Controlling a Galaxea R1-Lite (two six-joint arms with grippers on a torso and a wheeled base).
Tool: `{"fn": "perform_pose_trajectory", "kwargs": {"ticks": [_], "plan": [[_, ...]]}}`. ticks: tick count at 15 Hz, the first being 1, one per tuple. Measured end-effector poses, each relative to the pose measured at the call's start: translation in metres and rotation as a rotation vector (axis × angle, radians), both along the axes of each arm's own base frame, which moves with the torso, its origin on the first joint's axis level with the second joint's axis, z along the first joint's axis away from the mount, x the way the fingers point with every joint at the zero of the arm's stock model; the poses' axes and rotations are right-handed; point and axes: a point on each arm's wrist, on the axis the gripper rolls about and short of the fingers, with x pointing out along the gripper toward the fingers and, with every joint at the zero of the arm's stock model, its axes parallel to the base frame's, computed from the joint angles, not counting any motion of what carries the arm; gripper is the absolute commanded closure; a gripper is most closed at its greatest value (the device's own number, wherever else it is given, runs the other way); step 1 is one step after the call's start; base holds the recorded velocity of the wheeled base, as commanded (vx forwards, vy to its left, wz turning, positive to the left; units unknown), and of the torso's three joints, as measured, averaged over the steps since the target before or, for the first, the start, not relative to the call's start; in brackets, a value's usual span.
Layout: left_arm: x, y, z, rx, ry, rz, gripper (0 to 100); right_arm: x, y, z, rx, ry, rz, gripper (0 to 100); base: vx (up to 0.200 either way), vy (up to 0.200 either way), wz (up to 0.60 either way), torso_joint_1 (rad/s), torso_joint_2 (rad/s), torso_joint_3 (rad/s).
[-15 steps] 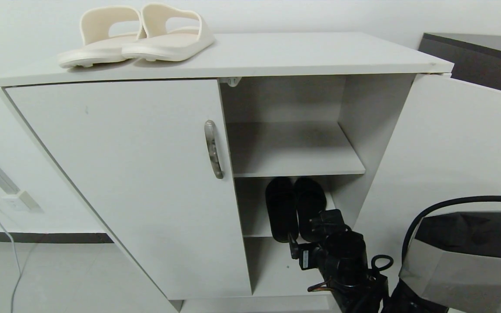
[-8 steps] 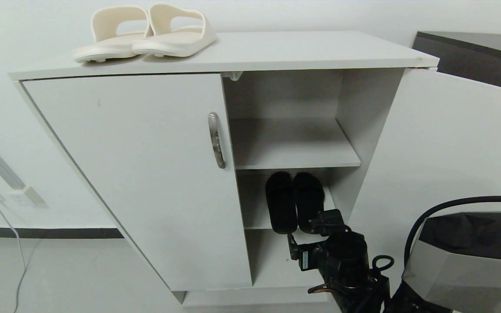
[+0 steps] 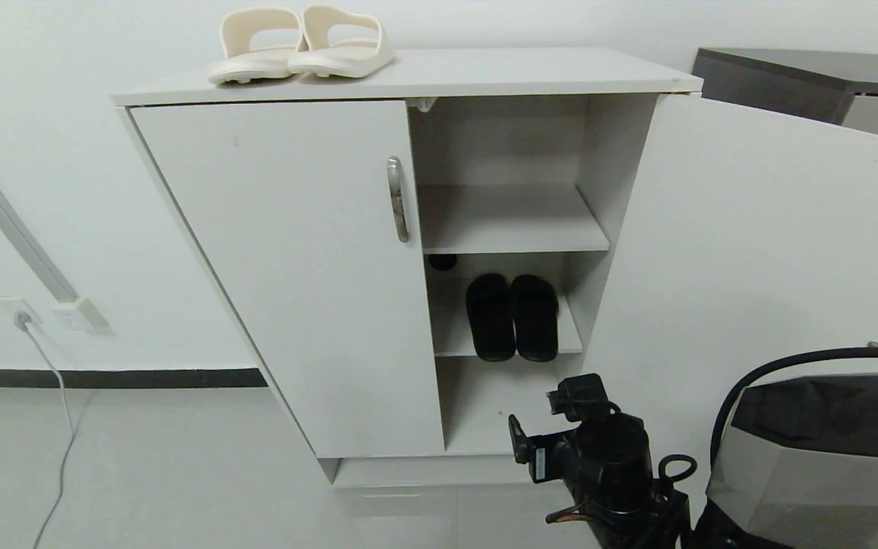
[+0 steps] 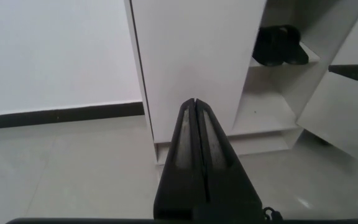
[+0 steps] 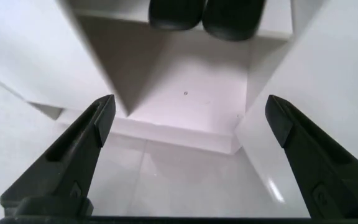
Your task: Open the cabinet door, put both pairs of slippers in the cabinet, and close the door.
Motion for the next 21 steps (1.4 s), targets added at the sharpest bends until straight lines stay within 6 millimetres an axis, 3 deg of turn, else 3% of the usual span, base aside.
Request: {"fn": "perform_pose_trajectory", "kwargs": {"ticks": [14, 21], "plan": [[0.0000, 0.0000, -0.0002, 0.003, 0.001, -0.002, 100, -0.0037, 0.0017, -0.0015, -0.011, -0.001, 0.014, 0, 0.000, 0.000, 0.00, 0.000, 0.00, 0.000], [0.0000, 0.0000, 0.0000, 0.003, 0.000, -0.002, 100, -0.0027, 0.0014, -0.0004, -0.008, -0.004, 0.011, 0, 0.000, 0.000, 0.00, 0.003, 0.00, 0.169]]}}
